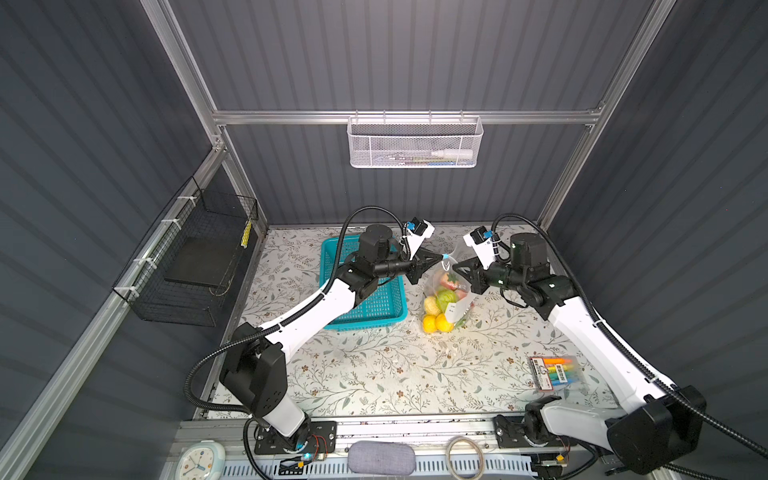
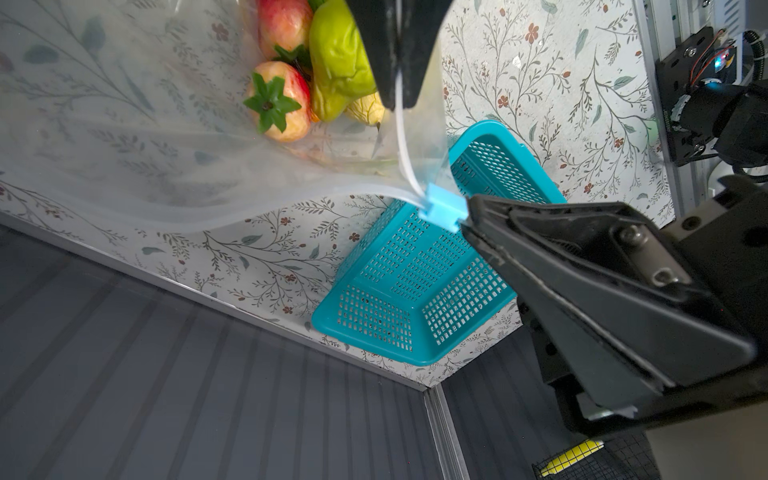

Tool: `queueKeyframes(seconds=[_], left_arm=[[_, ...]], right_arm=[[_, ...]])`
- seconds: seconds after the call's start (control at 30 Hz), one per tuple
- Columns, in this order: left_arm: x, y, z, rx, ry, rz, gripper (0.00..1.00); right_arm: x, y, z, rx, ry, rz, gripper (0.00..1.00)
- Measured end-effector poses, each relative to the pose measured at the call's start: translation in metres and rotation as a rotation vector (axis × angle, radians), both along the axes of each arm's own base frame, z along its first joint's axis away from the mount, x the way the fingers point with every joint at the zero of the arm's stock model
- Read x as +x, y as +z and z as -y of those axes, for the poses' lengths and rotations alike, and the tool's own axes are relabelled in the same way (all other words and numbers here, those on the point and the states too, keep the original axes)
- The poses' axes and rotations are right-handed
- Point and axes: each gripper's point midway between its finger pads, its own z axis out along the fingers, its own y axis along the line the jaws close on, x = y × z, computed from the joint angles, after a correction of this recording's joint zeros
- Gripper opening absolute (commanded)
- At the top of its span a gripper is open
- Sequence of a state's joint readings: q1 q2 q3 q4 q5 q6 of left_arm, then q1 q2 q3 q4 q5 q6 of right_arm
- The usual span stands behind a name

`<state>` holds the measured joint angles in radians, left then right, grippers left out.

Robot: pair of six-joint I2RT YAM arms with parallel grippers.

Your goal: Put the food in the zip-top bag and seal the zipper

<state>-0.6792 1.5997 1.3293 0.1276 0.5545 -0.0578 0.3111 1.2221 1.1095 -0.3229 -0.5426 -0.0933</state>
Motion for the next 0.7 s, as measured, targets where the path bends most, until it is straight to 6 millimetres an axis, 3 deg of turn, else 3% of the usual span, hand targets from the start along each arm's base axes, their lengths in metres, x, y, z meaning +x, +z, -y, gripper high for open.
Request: queueKeyframes(seconds=[0.17, 0.37, 0.47, 0.7], left_arm=[[0.005, 0.003, -0.002, 0.02, 0.022, 0.035, 0.0], [0.007, 0.04, -0.001, 0.014, 0.019, 0.15, 0.0], [0.006, 0.047, -0.001, 0.013, 0.013, 0.184, 0.0], [0.004, 0.034, -0.001, 0.04, 0.003, 0.16, 0.0]], right_arm=[[-0.002, 0.006, 0.0, 0.023, -0.011, -0.009, 0.0], [-0.017, 0.041, -0.007, 0.089, 0.034, 0.038, 0.0], [-0.025, 0.052, -0.014, 0.111, 0.065, 0.057, 0.0], [-0.031, 0.042, -0.019, 0.112, 0.085, 0.014, 0.29]])
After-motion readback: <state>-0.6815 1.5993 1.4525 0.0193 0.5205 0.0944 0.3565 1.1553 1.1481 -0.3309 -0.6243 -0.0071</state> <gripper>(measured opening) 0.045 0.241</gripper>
